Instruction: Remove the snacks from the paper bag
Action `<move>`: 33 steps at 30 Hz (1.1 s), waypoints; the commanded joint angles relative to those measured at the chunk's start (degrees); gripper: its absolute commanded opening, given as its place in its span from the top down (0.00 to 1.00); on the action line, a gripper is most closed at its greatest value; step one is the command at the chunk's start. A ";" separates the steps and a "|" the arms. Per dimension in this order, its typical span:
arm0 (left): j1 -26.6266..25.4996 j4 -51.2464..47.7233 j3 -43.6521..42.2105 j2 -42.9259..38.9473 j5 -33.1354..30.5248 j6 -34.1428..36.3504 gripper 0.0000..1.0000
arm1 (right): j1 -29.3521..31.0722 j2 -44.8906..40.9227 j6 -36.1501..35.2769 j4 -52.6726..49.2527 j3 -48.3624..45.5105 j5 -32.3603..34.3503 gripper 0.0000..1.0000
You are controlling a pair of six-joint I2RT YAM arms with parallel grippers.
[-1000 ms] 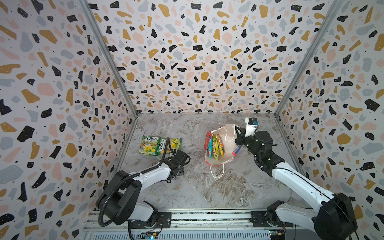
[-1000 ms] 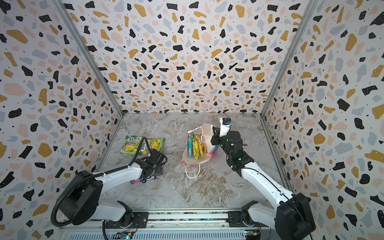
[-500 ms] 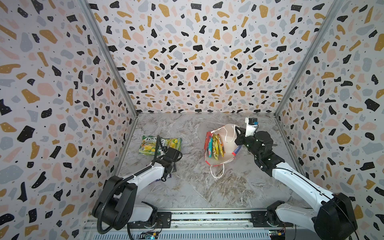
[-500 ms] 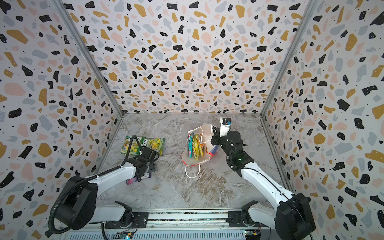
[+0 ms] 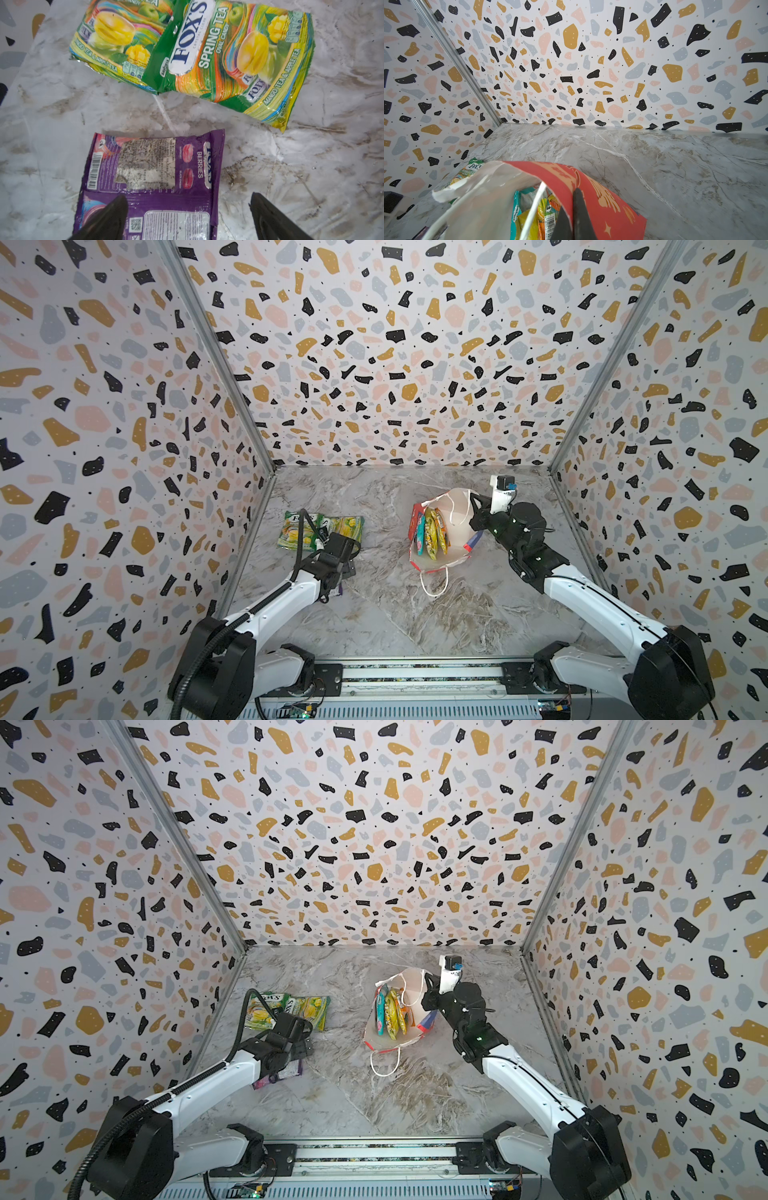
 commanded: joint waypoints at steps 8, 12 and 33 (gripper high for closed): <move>6.84 1.34 -2.89 3.68 3.91 -0.13 0.06 | -1.74 0.44 0.33 0.73 -0.72 0.63 1.00; 12.02 4.88 -5.24 3.13 5.34 0.88 0.07 | -1.95 0.45 0.28 0.64 -0.72 0.50 1.00; 14.22 -5.93 -4.67 -14.50 4.48 -8.83 0.27 | -2.16 -0.35 -0.08 -0.48 0.02 0.58 1.00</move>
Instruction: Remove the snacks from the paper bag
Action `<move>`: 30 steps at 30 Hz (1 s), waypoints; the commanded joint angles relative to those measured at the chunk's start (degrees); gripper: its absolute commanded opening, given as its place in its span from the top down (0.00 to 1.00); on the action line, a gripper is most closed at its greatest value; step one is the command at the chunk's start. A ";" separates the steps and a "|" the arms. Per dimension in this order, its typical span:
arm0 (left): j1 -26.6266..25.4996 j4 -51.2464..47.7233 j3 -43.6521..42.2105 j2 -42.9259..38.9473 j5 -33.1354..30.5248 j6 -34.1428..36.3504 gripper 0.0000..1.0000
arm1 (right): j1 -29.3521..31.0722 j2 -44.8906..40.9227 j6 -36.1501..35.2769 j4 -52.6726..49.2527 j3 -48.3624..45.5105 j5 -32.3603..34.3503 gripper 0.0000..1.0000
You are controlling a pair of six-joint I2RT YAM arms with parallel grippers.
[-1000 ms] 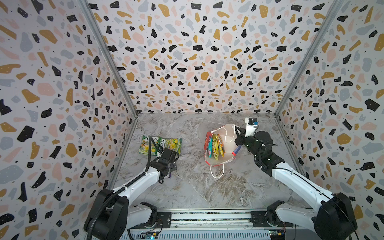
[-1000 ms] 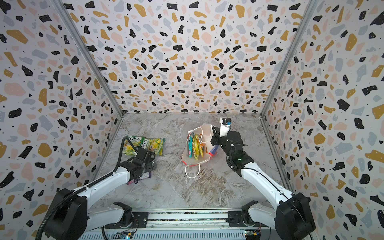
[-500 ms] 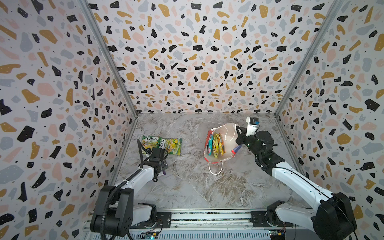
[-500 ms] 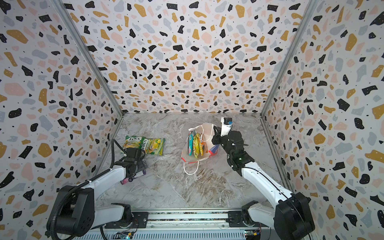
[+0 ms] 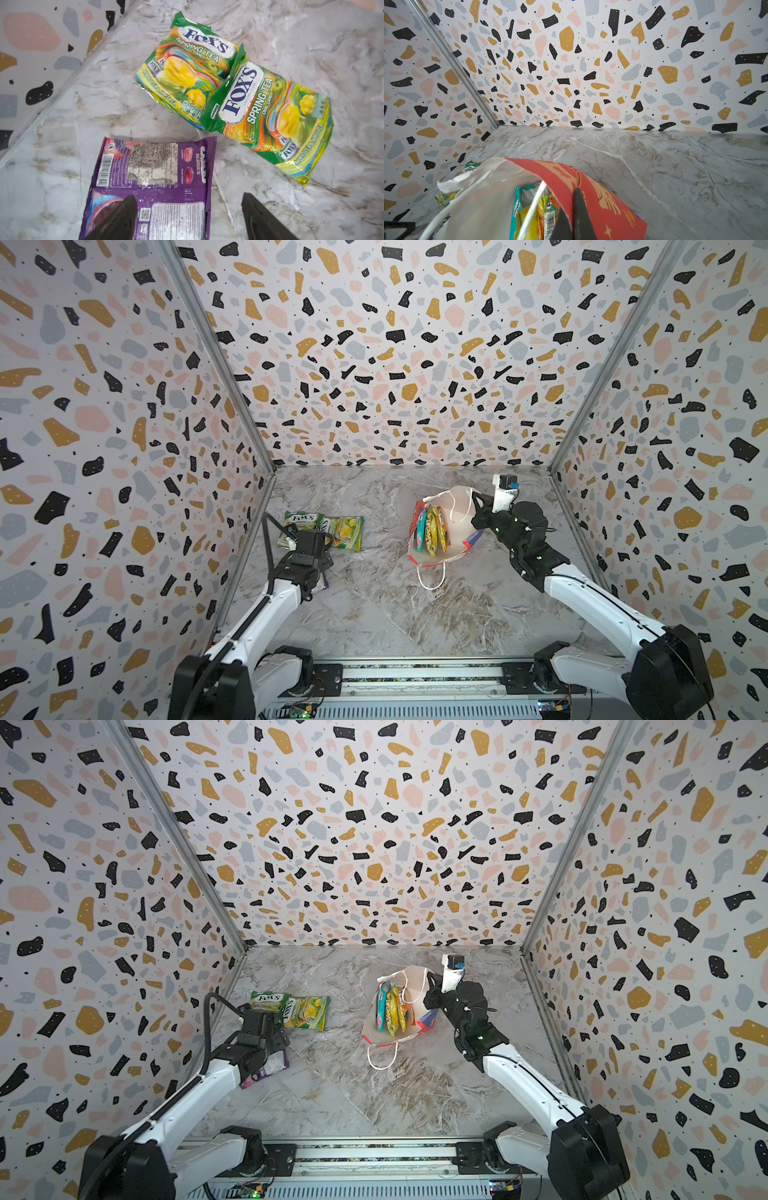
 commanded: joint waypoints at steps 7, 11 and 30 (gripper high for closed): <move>3.19 -11.12 -3.09 -8.11 -3.69 -19.12 0.84 | -0.91 -1.79 -0.68 -1.93 0.15 2.19 1.00; 5.21 -11.27 -4.92 -6.87 -3.86 -22.81 1.00 | -1.11 -2.60 -0.73 -1.69 -0.22 2.33 1.00; 9.08 5.14 -10.61 5.71 -12.54 -19.58 1.00 | -1.90 -2.65 -1.06 -1.70 -0.39 2.90 1.00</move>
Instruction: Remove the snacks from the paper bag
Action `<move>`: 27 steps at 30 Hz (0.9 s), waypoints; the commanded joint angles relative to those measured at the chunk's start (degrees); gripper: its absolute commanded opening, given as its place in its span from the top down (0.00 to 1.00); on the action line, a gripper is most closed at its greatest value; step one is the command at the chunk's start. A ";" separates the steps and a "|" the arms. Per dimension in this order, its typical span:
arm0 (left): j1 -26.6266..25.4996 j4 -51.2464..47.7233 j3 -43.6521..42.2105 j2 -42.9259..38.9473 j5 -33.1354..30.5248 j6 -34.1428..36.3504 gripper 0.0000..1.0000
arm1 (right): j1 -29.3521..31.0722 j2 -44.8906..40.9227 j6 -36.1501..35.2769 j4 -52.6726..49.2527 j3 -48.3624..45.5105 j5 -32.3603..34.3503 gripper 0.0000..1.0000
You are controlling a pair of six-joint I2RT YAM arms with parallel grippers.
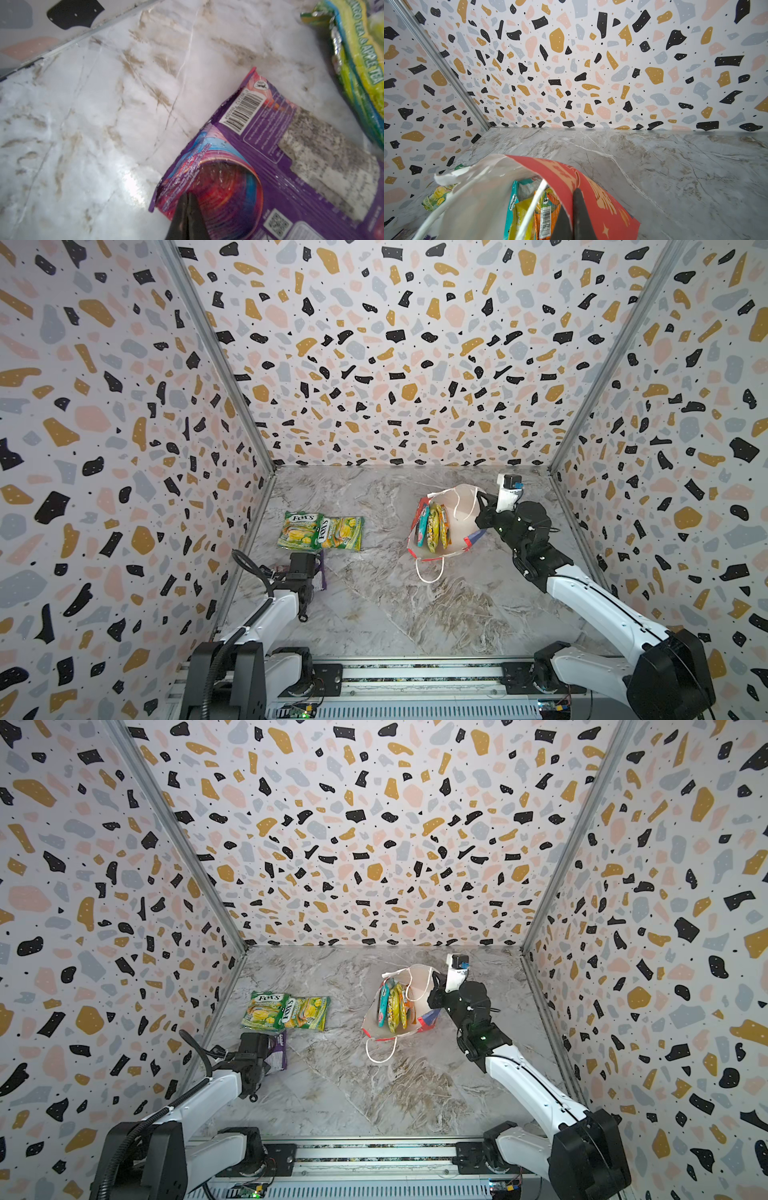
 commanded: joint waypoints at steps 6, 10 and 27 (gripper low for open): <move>1.19 6.70 0.58 2.12 -6.80 3.37 1.00 | -0.65 -1.54 -0.32 -0.34 -0.28 1.08 1.00; 1.24 9.65 0.70 1.51 -10.53 6.62 1.00 | -0.65 -1.53 -0.34 -0.50 -0.20 0.79 1.00; 1.20 1.11 1.06 -14.11 9.17 7.43 1.00 | -0.65 -2.19 -0.23 0.25 -0.87 1.70 1.00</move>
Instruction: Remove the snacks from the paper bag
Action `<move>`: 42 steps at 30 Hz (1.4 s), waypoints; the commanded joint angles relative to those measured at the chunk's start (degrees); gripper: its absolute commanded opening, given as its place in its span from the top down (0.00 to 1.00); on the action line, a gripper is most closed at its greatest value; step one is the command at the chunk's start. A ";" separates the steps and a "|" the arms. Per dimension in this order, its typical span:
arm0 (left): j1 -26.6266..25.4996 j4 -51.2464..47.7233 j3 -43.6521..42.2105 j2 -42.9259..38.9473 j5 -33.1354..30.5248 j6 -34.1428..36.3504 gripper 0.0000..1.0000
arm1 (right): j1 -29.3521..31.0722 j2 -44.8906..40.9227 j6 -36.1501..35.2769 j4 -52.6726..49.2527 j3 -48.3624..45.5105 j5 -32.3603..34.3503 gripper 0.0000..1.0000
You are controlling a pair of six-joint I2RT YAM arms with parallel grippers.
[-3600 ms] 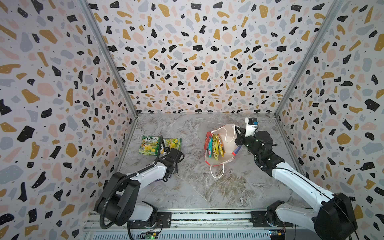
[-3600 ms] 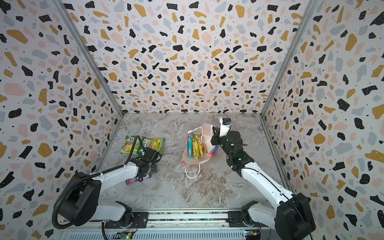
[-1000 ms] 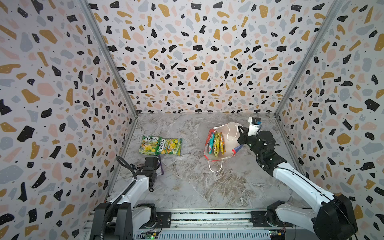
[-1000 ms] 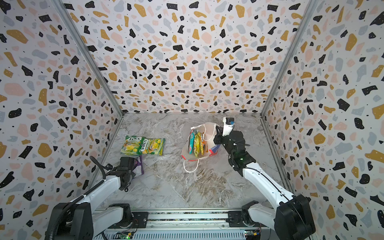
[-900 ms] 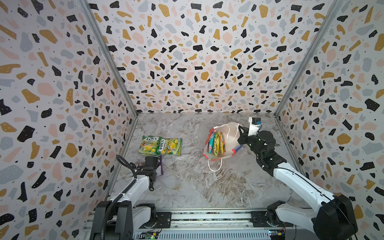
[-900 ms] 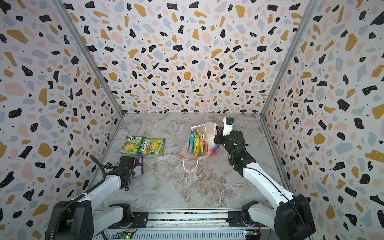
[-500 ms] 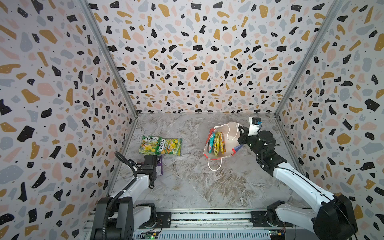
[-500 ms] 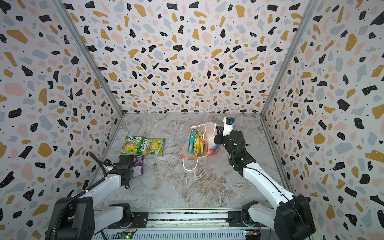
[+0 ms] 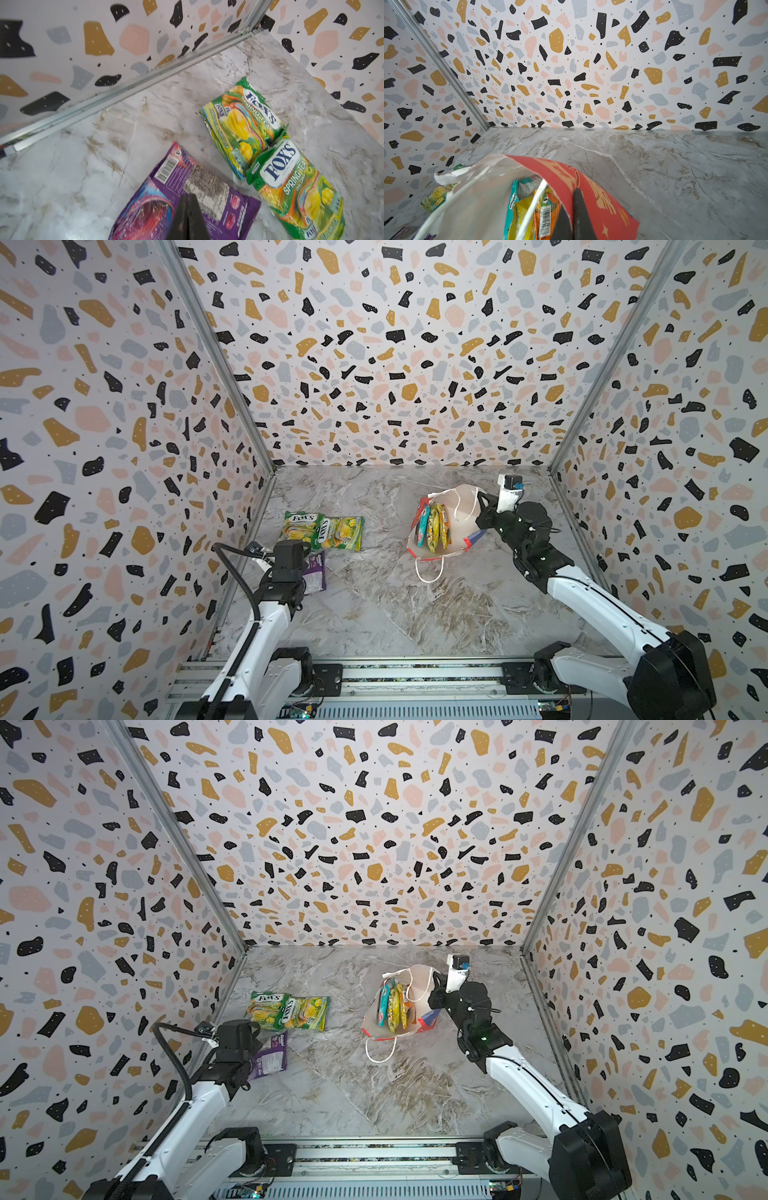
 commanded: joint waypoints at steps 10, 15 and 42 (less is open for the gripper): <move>0.28 -2.58 -4.72 7.52 5.28 -6.40 1.00 | -0.58 -1.50 0.19 0.87 -0.93 1.83 1.00; 2.96 0.54 -3.02 13.50 2.76 -3.93 1.00 | -0.60 -1.73 0.27 0.95 -0.96 1.79 1.00; -19.55 -5.07 7.25 11.37 7.94 9.78 1.00 | -0.39 -1.63 0.12 1.23 -1.23 1.08 1.00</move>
